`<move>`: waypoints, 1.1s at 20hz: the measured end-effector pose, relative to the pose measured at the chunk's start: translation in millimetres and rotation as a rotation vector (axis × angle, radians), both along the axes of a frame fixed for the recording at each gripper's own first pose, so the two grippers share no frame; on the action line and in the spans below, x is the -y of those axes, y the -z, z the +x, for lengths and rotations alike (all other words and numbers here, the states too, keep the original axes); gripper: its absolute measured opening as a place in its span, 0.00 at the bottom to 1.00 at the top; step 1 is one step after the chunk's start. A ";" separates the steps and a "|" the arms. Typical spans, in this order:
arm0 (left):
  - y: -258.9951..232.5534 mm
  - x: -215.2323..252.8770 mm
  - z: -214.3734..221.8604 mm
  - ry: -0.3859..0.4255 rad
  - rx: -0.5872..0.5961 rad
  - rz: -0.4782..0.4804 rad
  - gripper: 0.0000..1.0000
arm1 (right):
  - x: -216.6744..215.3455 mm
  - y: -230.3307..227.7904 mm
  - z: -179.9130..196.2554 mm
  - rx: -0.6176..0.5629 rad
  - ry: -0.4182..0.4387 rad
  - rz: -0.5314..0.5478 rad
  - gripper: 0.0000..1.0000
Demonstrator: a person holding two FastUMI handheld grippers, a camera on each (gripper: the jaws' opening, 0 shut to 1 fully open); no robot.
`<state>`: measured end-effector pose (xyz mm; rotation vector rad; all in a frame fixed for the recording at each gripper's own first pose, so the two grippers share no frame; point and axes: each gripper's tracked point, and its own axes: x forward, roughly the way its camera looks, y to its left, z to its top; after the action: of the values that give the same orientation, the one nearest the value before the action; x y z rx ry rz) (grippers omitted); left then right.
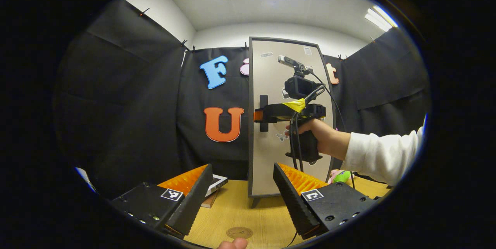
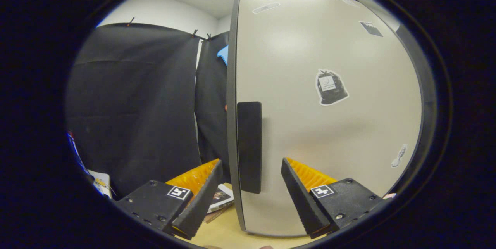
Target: Open the cabinet door with the right hand, grasp the bottle in the cabinet with the left hand and place it on the coaster, then close the cabinet door with the right hand.
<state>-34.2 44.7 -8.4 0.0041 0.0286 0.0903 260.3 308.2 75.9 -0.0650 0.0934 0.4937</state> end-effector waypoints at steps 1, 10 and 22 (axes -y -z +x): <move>-0.3 -0.4 -0.3 0.001 0.001 0.000 0.95 | -1.7 -0.1 4.4 -0.004 0.006 -0.011 0.95; -8.0 -2.4 -1.0 0.003 0.015 -0.006 0.95 | -10.1 -0.6 13.5 0.027 0.056 -0.007 0.41; -6.0 -11.0 6.6 0.013 0.014 -0.018 0.95 | -5.9 1.6 7.3 0.002 0.016 -0.024 0.19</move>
<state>-27.5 55.7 -2.4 -0.0139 0.0151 0.0775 267.6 314.1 74.3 -0.0878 0.0977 0.4767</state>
